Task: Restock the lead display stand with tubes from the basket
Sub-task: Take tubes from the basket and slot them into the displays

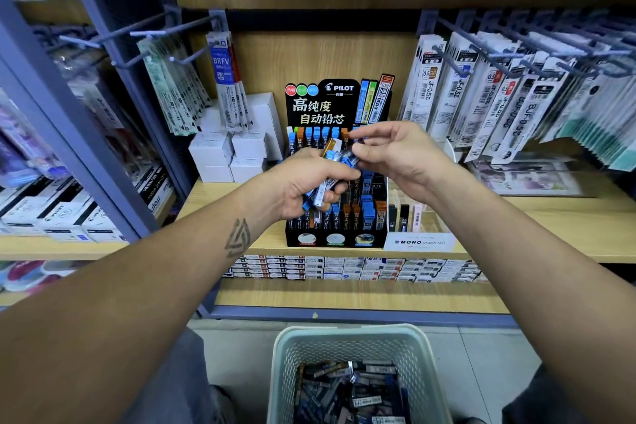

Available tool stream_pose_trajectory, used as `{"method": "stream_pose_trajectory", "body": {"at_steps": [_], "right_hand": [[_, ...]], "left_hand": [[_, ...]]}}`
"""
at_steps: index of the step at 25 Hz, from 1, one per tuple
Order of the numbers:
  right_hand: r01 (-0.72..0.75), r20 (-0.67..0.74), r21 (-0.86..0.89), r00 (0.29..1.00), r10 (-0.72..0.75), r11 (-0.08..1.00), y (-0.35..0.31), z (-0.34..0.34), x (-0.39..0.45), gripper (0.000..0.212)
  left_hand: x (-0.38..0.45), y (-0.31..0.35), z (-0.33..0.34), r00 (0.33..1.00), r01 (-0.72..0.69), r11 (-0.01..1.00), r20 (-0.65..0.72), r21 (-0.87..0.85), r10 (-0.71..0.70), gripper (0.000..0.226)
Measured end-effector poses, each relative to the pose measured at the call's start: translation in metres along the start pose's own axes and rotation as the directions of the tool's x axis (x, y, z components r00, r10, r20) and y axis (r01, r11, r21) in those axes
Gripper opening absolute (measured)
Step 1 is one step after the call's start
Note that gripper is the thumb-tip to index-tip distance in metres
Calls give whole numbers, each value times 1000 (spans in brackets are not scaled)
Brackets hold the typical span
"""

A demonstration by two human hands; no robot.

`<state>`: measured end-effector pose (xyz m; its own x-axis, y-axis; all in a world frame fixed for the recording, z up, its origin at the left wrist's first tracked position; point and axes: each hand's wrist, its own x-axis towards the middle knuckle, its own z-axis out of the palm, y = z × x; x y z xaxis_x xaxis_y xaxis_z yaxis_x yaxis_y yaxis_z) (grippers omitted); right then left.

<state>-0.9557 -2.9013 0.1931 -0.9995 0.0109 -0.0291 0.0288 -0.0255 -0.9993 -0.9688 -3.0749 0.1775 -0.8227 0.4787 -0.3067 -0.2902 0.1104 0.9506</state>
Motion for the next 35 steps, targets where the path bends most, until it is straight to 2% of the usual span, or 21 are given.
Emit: {"method": "stream_pose_trajectory", "body": {"at_steps": [3,8,13,17,20,23,27,32,35], "right_hand": [[4,-34,14,999,-4,1000,-4,-7,3,19],[-25,16,-5,1000,25,1000,-1,-9,-2,14],[56,-124,47,991,-50,997,-5,-18,0,13],[17,-64,48,998,-14,999,-4,-23,-3,15],[-11,-10,29,1000,11,1000,-1,-21,-8,17],[13,19,-86,1000,-11,996,-1,-27,-13,21],[133,110,-431,990,-94,893,-3,-36,-23,24],[117,103,-502,992,-75,857,-1,-57,-33,40],[35,6,-449,999,-36,893,4,-74,-35,34]], "left_hand": [[-1,1,-5,1000,6,1000,10,3,-6,20],[-4,2,-9,999,-19,999,-37,-27,18,20],[-1,1,-16,989,26,1000,-142,-14,-28,16],[3,6,-21,979,-33,986,-205,-164,-1,13],[4,9,-14,979,-79,968,-202,-240,30,6],[6,11,-5,981,-104,964,-185,-244,59,5],[10,16,11,987,-113,968,-137,-223,83,11],[15,17,33,991,-115,972,-91,-206,98,12],[18,12,29,991,-91,975,-112,-201,69,16]]}}
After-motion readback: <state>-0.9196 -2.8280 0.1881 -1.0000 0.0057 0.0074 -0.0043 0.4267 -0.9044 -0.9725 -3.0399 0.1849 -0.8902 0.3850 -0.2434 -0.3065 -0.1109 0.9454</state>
